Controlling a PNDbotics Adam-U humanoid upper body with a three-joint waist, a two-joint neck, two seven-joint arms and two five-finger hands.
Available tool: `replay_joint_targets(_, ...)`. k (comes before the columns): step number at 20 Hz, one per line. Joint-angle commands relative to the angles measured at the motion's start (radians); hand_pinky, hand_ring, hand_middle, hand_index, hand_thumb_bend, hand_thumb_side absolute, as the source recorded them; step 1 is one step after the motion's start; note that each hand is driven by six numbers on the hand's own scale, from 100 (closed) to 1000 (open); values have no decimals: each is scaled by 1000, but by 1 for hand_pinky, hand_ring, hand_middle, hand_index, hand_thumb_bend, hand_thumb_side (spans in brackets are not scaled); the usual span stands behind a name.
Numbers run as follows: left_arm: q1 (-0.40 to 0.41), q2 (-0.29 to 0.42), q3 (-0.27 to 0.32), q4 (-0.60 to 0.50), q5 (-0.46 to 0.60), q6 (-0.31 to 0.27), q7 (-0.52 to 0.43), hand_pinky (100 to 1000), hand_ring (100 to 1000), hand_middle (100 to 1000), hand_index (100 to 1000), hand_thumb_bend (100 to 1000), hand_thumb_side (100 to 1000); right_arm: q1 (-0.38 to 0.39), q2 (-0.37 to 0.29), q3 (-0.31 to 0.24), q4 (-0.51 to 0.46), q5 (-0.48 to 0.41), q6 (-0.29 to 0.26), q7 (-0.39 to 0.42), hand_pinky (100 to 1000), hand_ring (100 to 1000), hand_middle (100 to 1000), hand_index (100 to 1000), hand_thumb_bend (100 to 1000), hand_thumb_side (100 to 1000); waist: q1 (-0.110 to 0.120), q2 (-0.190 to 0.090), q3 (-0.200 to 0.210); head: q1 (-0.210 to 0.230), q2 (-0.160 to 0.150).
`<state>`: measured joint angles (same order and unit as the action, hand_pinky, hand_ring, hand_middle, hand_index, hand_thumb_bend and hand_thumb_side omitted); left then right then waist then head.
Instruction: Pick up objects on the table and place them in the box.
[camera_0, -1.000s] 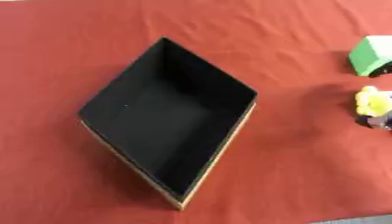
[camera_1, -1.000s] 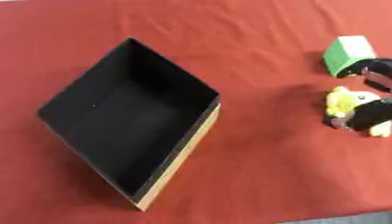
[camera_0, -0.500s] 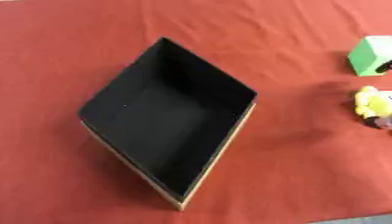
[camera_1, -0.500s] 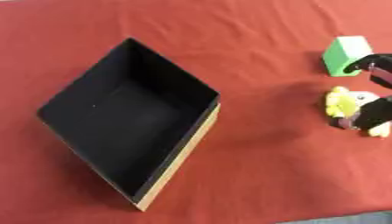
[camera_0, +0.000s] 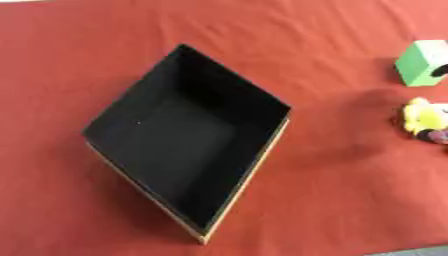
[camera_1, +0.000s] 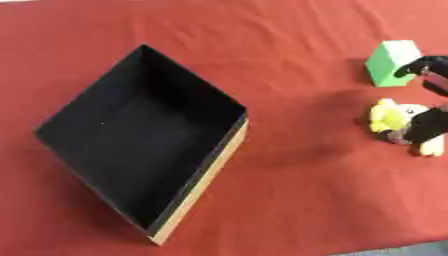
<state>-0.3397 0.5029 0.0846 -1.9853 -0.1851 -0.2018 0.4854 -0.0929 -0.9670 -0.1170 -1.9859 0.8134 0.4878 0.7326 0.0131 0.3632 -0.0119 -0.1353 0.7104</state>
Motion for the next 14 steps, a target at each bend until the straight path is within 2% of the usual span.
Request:
replay_joint_targets(1,-5,31,14,-15,-5,2,3,521,834,693,799,100,483,-11,-46,-14,12,1,199,174,957,1000,936,946,600,299,1,-16,3,-9,-11)
replay_joint_targets(3,-4,31,15,-15,-6,3,5,521,835,693,799,100,482,-18,-46,-17,38,-4,205,174,956,1000,935,946,575,291,2,-16,6,-13,-10)
replay_joint_targets(14,-1,31,17,-15,-7,3,7,521,834,694,799,100,475,-42,-61,-18,151,-14,203,174,960,1000,939,943,625,277,13,-19,8,-16,-12)
